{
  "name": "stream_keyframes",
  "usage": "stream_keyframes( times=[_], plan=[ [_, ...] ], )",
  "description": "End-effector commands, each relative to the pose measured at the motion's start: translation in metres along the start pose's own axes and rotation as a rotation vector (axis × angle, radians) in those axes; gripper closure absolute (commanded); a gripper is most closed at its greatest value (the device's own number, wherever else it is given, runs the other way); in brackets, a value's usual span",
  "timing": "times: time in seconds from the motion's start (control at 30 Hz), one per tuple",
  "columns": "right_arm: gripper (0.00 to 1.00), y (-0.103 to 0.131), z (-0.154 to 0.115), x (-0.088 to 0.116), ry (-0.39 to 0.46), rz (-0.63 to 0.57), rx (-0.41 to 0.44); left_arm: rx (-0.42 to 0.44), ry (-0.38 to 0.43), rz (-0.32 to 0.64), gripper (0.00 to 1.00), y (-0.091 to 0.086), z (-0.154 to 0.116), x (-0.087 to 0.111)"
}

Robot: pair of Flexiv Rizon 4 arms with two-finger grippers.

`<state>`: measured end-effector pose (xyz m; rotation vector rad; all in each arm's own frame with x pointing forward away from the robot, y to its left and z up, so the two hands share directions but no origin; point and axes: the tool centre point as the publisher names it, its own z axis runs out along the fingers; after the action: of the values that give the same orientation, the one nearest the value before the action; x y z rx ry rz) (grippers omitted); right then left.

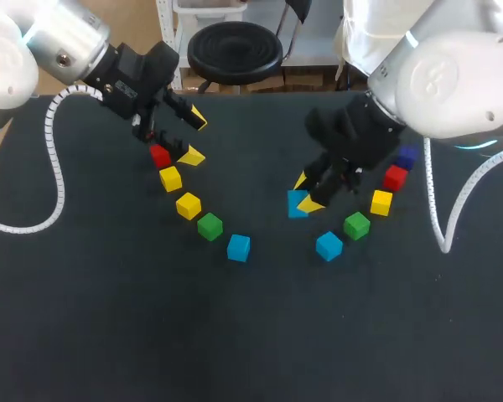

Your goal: Place the blue cubes, place green cubes on the blue cubes, place the yellow cubes on the green cubes, then place the red cubes on the yellow cubes, and place purple cube on the red cubes.

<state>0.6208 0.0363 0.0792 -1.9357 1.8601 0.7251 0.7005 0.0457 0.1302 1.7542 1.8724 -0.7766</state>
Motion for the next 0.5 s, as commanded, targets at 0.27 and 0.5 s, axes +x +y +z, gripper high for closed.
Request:
stream_keyframes(
  times=[0.27, 0.5],
  plan=[
    [1.0, -0.0116, 0.011, 0.0037, 0.015, 0.033, -0.012, 0.0, 0.001, 0.001, 0.0, 0.0003, 0.0004, -0.0001],
    [1.0, -0.0116, 0.011, 0.0037, 0.015, 0.033, -0.012, 0.0, 0.001, 0.001, 0.0, 0.0003, 0.0004, -0.0001]
  ],
)
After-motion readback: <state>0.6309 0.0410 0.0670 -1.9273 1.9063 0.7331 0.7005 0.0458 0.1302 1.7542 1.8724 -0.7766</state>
